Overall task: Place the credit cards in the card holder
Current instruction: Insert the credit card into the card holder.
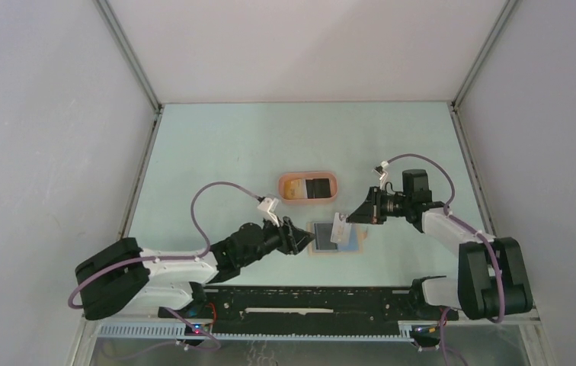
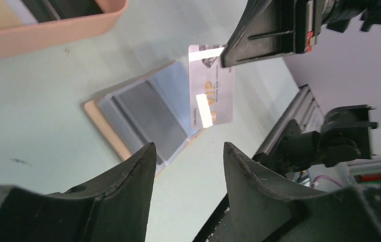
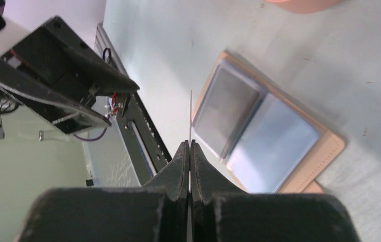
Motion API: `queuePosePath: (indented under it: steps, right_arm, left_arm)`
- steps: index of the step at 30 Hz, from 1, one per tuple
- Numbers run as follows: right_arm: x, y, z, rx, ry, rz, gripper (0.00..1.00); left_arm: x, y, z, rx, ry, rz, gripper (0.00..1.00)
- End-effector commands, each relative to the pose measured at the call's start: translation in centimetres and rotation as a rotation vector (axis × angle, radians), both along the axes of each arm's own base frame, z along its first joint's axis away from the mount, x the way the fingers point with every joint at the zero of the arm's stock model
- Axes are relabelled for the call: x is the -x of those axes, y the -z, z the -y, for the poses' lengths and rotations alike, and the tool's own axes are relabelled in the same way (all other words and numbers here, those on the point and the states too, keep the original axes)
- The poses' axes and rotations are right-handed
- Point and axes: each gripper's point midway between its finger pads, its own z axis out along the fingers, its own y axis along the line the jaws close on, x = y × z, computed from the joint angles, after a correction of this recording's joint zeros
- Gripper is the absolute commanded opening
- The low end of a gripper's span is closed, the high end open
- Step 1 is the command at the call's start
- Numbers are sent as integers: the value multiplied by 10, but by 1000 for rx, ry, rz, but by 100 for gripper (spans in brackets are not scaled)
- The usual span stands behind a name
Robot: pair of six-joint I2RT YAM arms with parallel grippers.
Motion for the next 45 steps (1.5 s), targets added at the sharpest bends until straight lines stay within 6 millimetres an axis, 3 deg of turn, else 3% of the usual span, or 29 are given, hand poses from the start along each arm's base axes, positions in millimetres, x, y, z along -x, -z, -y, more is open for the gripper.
queuePosePath:
  steps: [1, 10, 18, 31, 45]
  right_arm:
    - [-24, 15, 2, 25, 89, -24, 0]
    - [-39, 34, 27, 17, 186, -118, 0]
    - [-33, 41, 22, -33, 140, -178, 0]
    - [-35, 51, 33, -48, 163, -246, 0]
    - [-33, 49, 31, -65, 146, -248, 0]
  left_arm:
    - [-15, 6, 6, 14, -126, -30, 57]
    - [-25, 41, 18, -66, -211, -128, 60]
    - [-30, 61, 33, -113, -216, -180, 62]
    - [-27, 93, 30, -225, -263, -285, 61]
    - [-27, 104, 26, -271, -286, -307, 46]
